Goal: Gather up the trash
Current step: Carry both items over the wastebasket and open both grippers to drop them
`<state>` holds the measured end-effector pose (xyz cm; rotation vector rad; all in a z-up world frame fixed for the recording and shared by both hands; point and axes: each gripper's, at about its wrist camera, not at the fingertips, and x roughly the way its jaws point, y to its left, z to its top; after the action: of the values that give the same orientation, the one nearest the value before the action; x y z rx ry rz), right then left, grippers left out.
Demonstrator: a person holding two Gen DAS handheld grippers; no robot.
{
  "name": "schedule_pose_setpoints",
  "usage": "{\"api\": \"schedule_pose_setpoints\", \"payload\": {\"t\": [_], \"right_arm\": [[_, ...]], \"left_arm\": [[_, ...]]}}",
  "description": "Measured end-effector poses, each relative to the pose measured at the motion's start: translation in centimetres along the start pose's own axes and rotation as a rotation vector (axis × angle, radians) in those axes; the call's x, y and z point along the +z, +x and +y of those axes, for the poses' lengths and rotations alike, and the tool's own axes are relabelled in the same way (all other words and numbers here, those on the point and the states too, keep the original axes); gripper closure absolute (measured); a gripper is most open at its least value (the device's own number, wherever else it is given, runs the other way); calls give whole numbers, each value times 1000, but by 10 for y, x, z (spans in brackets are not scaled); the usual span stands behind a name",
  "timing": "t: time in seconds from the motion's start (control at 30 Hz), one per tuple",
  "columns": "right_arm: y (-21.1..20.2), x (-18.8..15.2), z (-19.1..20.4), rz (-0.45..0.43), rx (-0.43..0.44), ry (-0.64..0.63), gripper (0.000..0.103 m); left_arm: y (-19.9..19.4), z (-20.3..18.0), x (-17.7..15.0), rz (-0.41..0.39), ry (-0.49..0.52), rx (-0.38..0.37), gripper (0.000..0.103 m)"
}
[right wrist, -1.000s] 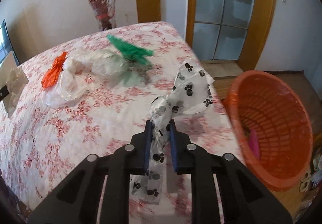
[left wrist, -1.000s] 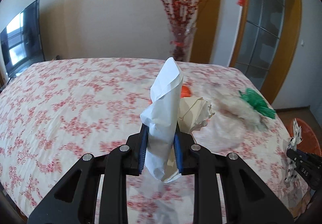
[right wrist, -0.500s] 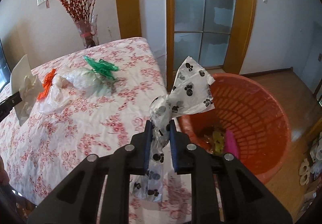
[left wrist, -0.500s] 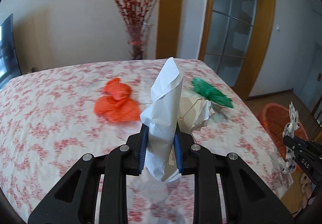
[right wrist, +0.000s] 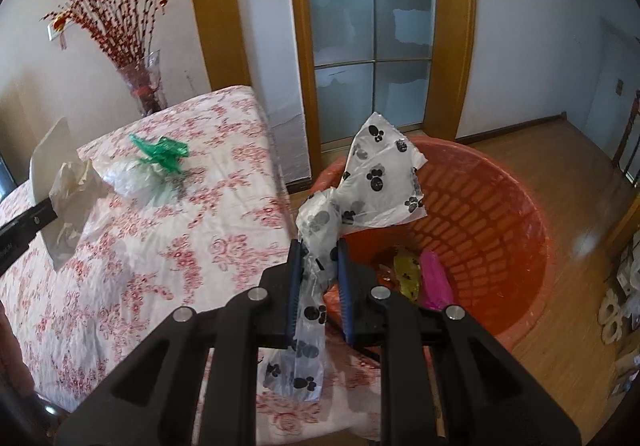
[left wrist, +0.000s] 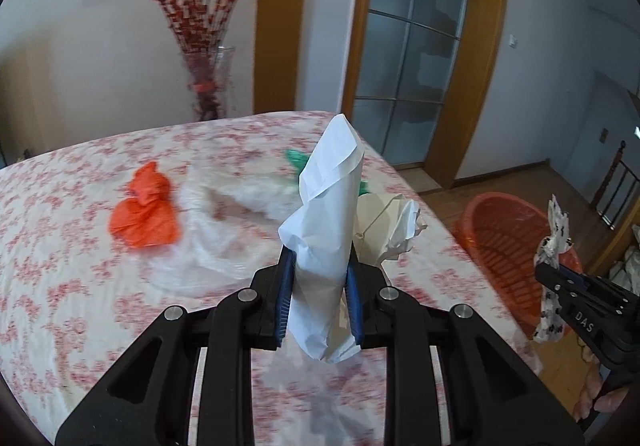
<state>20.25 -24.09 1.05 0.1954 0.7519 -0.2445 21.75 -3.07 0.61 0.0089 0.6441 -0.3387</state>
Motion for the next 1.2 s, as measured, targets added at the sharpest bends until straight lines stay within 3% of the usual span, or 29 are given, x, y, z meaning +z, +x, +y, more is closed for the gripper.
{"api": "schedule_pose_setpoints", "payload": {"t": [0.37,1.2], "right_arm": [[-1,1,-41,-18,-26,81,85],[26,0,-123,-10,-78,229,85]], "left_arm": [[18,-62,6,16,43,-127,80],[64,-164,11,81,109,-322,80]]}}
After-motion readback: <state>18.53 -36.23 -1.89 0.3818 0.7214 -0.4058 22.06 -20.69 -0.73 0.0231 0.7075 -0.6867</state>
